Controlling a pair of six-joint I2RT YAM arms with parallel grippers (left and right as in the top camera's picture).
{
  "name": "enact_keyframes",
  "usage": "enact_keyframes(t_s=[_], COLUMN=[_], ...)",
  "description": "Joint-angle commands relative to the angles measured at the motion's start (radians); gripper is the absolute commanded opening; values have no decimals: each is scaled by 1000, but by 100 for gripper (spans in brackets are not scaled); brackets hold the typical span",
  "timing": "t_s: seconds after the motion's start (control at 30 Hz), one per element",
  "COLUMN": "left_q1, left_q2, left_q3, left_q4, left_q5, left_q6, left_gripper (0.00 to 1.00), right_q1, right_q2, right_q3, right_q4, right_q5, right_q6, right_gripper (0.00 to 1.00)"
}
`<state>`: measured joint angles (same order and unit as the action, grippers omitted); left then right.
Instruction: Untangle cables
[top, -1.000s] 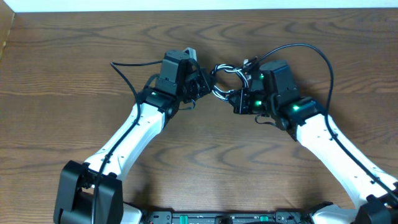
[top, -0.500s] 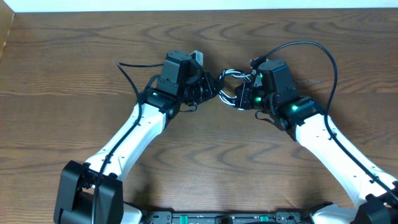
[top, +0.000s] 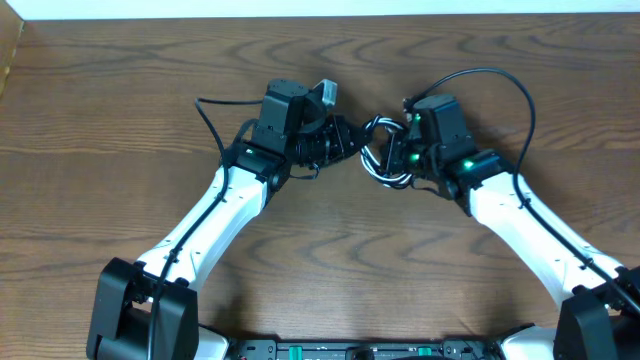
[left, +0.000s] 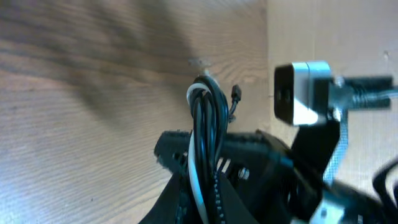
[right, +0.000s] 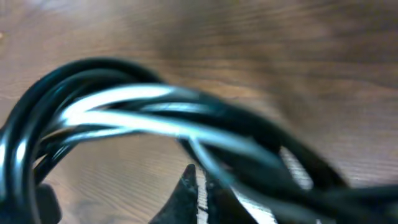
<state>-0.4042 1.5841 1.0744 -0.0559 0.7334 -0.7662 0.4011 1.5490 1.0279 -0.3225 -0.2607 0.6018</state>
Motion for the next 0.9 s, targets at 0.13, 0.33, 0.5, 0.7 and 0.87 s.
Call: enact_keyframes(t_s=[0.13,0.33,0.5,0.7,0.87], left_q1=[0,0,0,0,0], left_q2=[4,4,5,5,5], left_q3=[7,7,7,7,7], left_q4=[-62,-64,-62,-63,-50], left_q5=[-9,-38,-39,-92,-98], left_q6=[204,370,459,385,306], left_gripper=[7,8,7,7,7], right_q1=[-137,-145,-119,-81,-40], right_q2=[-75,-80,-79,-73,-58], right_q3=[111,139,139,138,137], right_q4=[-70,-206,-257,-307,-326], right_q5=[-230,-269,-236,-204,-148], right_q6=[-67,-129,-155,-170,-169], right_gripper=[17,14,1,1,1])
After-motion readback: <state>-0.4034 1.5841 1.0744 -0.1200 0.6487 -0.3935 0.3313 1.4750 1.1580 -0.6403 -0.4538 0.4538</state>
